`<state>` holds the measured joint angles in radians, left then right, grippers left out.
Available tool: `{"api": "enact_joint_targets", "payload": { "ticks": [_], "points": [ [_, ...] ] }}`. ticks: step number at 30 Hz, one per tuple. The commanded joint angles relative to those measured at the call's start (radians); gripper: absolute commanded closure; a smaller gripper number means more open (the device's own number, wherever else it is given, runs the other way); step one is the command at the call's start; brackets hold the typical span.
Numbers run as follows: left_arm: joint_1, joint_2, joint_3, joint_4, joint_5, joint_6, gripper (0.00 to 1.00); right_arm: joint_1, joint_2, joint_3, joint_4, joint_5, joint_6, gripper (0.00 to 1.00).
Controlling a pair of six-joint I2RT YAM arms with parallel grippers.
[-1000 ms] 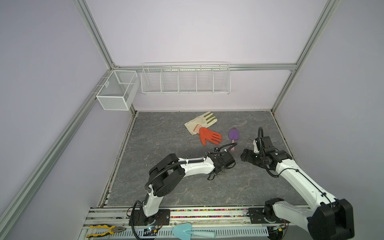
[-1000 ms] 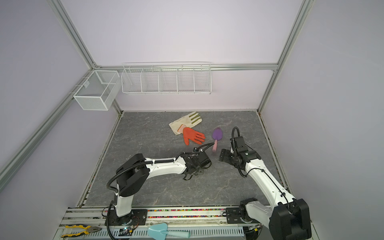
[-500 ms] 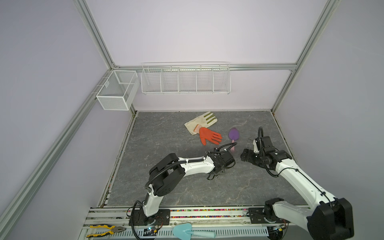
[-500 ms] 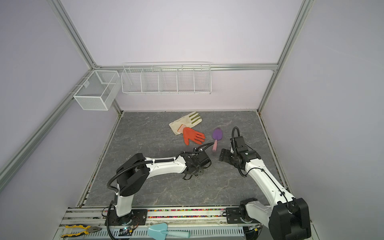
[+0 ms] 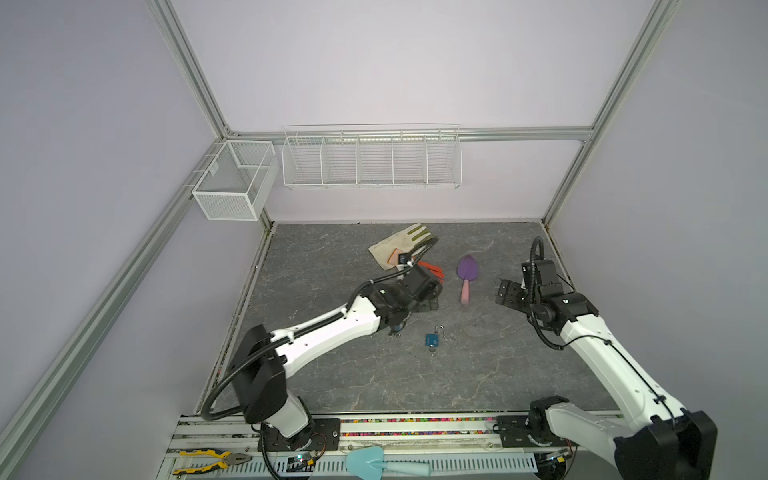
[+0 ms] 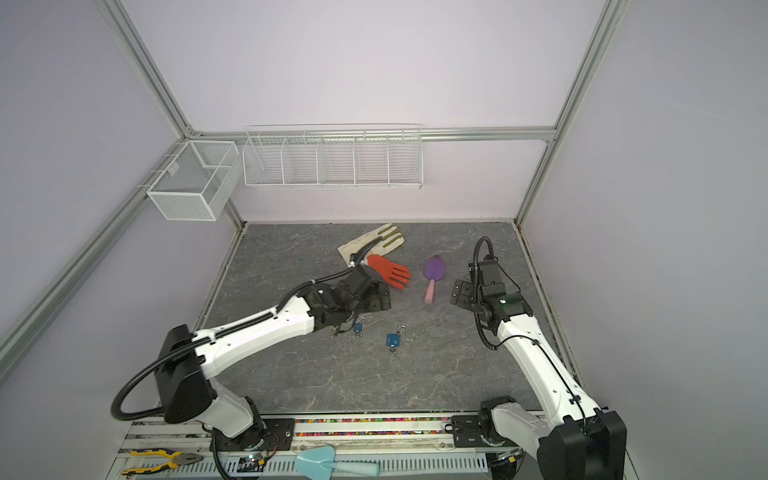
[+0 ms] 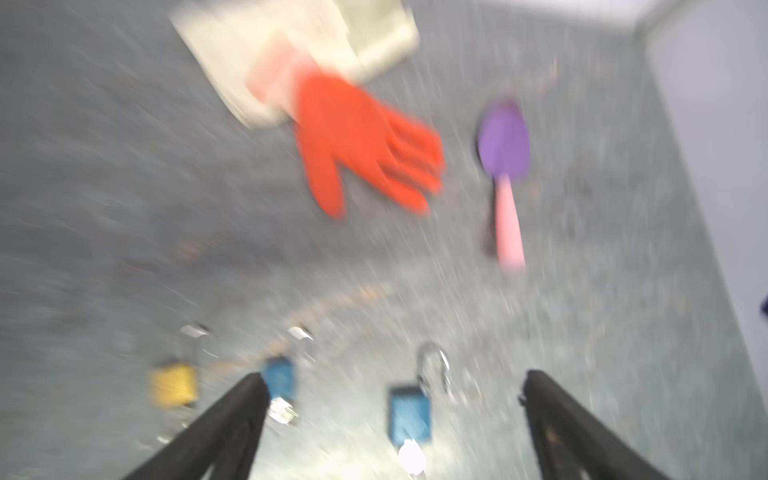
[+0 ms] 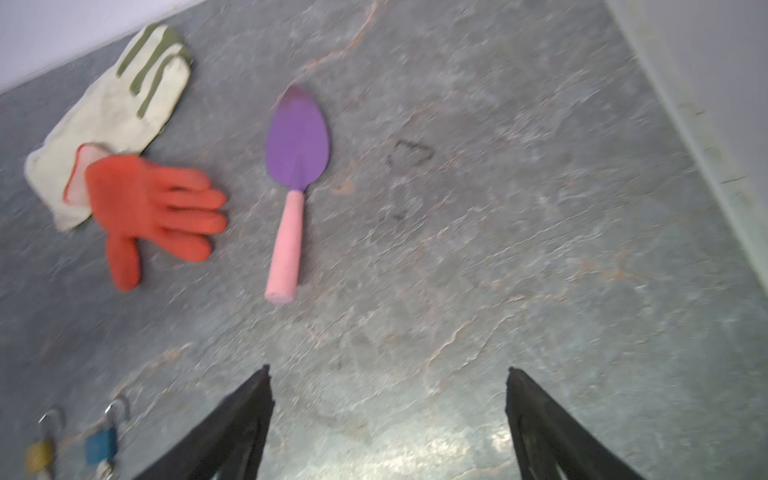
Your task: Unlock with the key
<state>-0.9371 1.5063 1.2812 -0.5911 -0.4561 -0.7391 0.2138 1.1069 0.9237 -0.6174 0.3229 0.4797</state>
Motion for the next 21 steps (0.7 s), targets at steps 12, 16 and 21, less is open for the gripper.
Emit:
{"api": "enact_joint_targets", "payload": {
  "ticks": [12, 16, 21],
  "points": [
    [0.705, -0.221, -0.62, 0.583, -0.401, 0.416, 0.01, -0.24, 0.25, -0.313, 0.724, 0.274, -0.14, 0.11],
    [0.718, -0.169, -0.851, 1.15, -0.291, 0.619, 0.01, -0.241, 0.32, -0.34, 0.912, 0.185, -0.216, 0.11],
    [0.724, -0.101, -0.915, 1.44, -0.2, 0.765, 0.0, -0.243, 0.346, -0.427, 1.204, -0.005, -0.375, 0.11]
  ]
}}
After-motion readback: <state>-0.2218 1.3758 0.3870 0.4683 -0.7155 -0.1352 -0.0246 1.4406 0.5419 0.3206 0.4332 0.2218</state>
